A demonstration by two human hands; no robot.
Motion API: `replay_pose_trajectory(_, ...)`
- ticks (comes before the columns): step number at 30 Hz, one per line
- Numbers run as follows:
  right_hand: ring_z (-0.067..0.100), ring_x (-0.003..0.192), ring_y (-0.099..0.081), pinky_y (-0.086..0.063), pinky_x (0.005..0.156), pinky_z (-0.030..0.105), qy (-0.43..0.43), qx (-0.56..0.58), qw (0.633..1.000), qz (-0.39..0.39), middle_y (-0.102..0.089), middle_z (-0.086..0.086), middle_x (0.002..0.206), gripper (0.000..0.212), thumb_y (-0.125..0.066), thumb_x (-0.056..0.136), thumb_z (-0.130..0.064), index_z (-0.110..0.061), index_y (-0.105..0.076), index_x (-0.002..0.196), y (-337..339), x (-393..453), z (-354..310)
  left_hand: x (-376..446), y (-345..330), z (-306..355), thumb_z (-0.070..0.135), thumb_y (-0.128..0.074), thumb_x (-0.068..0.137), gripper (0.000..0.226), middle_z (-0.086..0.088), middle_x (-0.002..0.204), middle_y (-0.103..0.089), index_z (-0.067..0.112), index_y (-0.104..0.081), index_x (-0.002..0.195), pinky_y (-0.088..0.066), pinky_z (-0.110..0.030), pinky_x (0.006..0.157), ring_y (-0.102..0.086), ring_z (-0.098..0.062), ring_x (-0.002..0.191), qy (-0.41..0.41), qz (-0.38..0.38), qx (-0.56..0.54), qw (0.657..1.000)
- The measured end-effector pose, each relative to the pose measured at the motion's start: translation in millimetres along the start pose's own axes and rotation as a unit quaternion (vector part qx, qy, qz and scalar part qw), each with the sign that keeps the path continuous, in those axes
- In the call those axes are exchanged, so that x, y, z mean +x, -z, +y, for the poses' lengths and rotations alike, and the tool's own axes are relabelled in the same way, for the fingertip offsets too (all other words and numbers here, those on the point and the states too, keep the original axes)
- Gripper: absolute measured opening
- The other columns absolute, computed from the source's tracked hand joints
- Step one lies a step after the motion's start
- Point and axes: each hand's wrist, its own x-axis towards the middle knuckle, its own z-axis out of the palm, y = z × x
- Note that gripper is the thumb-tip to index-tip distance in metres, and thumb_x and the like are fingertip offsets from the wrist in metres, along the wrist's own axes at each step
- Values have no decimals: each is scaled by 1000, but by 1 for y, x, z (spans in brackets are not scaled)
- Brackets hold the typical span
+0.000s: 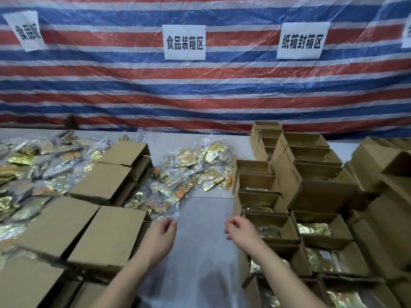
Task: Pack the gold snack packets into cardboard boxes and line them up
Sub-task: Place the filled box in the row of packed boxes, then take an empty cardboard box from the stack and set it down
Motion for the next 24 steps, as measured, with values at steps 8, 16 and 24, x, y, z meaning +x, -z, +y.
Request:
replay_pose_trajectory(8,12,70,-61,-45,62,24,-31,-42,999,-2,-70,3,78,22,-55,91,-27,-17,-63,74,-52,-21,5,12,40,-89,37,-52,94,34,-7,120,-62,13,-61,117,-41,-34,94,-55,-26,113,-15,56,208,976)
replay_pose_trajectory(16,10,70,-58,-42,58,19,-34,-86,995,-37,-69,2,83,20,-53,93,-26,-17,-64,79,-108,-38,-14,20,43,-147,69,-38,87,86,-12,161,-9,20,-10,152,-16,-48,117,-9,-30,148,72,-19,365,928)
replay_pose_trajectory(24,14,74,-57,-43,67,23,-32,-100,992,-72,-62,-1,79,18,-53,93,-20,-21,-60,77,-133,-50,-22,18,37,-152,40,-35,93,70,-13,161,-8,16,-11,154,-13,-50,116,-8,-33,147,61,-10,422,905)
